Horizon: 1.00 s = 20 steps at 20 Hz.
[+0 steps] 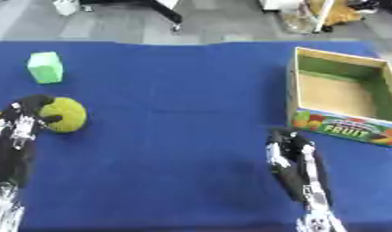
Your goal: Pick up the objects with one hand, pass them to the other hand, and then place them into the box on the other side of the table.
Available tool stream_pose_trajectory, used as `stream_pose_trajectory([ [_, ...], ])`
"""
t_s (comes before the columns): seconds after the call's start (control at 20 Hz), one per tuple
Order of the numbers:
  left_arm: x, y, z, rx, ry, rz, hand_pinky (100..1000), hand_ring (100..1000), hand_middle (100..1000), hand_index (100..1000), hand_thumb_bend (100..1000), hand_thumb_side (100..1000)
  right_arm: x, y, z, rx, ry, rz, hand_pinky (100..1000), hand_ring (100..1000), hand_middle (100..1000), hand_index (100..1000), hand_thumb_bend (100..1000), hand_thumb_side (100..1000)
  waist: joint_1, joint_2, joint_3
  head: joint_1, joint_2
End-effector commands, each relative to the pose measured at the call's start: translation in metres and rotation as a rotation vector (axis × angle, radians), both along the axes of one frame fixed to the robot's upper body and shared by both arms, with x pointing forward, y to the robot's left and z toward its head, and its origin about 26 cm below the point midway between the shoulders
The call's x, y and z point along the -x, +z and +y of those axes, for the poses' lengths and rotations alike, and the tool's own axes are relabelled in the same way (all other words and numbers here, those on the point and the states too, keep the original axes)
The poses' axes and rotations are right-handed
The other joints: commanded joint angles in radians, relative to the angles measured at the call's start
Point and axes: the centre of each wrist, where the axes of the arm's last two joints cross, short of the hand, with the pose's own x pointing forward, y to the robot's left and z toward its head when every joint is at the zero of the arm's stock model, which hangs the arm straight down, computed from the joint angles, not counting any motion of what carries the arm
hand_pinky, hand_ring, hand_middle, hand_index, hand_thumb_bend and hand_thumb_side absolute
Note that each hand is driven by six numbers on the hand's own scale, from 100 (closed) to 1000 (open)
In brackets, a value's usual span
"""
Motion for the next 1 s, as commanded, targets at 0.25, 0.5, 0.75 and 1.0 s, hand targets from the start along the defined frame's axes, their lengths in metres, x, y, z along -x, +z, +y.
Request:
stream_pose_trajectory([
  [0.25, -0.001, 0.008, -0.001, -0.002, -0.006, -0.031, 722, 931, 666, 726, 345, 572, -0.001, 0.006, -0.002, 0.012, -0.005, -0.021, 298, 221, 268, 684, 100, 631, -0.002, 0.0, -0.001, 0.001, 0.006],
  [0.5, -0.002, 0.037, 0.024, -0.142, 0.052, -0.116, 727, 939, 680, 735, 314, 515, -0.002, 0.004, -0.003, 0.016, -0.009, -0.017, 298, 221, 268, 684, 100, 631, 0.004, -0.002, -0.004, 0.004, 0.006],
  [0.75, -0.002, 0.088, 0.067, -0.571, 0.067, -0.212, 751, 936, 714, 781, 290, 360, -0.001, 0.002, -0.006, 0.03, -0.015, -0.01, 298, 221, 268, 683, 100, 632, 0.023, -0.007, -0.005, 0.01, 0.006],
  [1.0, -0.004, 0.132, 0.093, -1.016, 0.049, -0.231, 772, 889, 708, 806, 369, 244, 0.0, 0.001, -0.009, 0.045, -0.016, -0.007, 297, 221, 267, 683, 100, 632, 0.037, -0.009, -0.014, 0.037, 0.006],
])
